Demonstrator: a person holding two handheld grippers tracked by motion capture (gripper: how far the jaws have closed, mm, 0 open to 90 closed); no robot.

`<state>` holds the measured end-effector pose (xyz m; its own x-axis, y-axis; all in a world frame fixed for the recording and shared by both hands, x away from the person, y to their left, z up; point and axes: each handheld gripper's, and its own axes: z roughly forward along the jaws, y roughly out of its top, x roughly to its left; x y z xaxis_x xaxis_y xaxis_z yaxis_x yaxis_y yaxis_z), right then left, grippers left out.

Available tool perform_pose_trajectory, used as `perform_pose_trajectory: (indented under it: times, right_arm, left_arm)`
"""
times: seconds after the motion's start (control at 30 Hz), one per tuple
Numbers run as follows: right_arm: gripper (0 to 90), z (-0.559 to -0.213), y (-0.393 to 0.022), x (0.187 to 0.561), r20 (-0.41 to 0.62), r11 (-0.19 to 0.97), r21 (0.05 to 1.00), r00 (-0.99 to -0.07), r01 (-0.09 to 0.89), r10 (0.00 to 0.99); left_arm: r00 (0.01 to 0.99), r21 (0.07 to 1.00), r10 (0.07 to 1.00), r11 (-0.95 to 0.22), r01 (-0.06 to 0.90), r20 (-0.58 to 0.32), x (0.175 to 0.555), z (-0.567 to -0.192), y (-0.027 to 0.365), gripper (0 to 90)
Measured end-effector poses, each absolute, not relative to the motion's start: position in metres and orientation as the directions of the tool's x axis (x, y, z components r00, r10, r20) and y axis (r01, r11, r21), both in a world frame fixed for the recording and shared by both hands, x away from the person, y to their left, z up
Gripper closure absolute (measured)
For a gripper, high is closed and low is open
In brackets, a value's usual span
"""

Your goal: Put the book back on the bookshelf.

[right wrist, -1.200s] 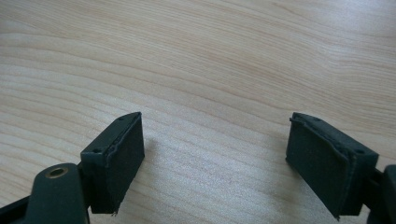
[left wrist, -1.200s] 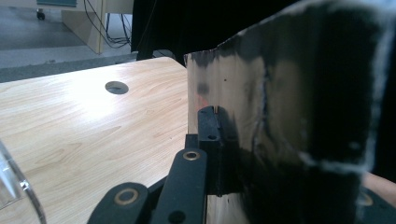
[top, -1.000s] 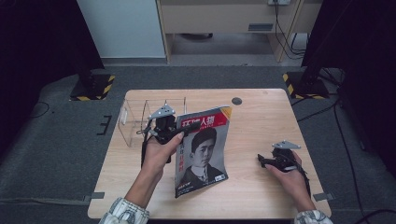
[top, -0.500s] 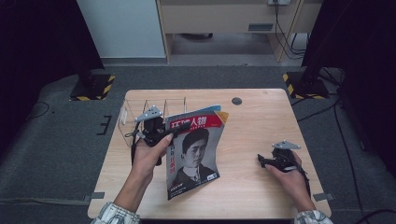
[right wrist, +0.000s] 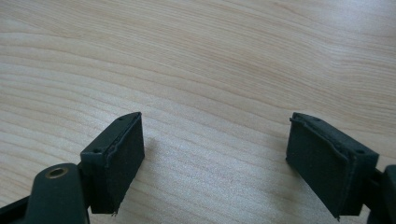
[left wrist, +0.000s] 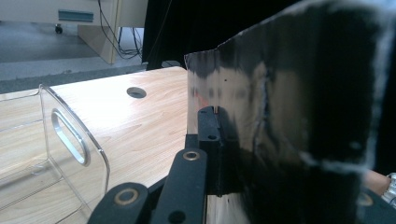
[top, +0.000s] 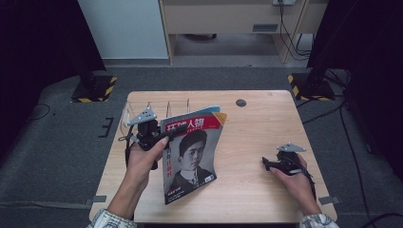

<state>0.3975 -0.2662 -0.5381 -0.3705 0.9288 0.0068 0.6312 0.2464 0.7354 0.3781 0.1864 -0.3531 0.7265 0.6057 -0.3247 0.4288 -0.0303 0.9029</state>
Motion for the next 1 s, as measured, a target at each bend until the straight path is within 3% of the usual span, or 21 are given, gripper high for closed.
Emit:
perform_pose_trajectory:
  times: [1.0]
  right_arm:
    - [19.4,-0.538,-0.266,0.397,0.009,0.245,0.734,-0.37,0.633,0.929]
  left_arm:
    - [0.689,0.908,0.647,0.009,0.419,-0.325,0.371,-0.347,0.224,86.3]
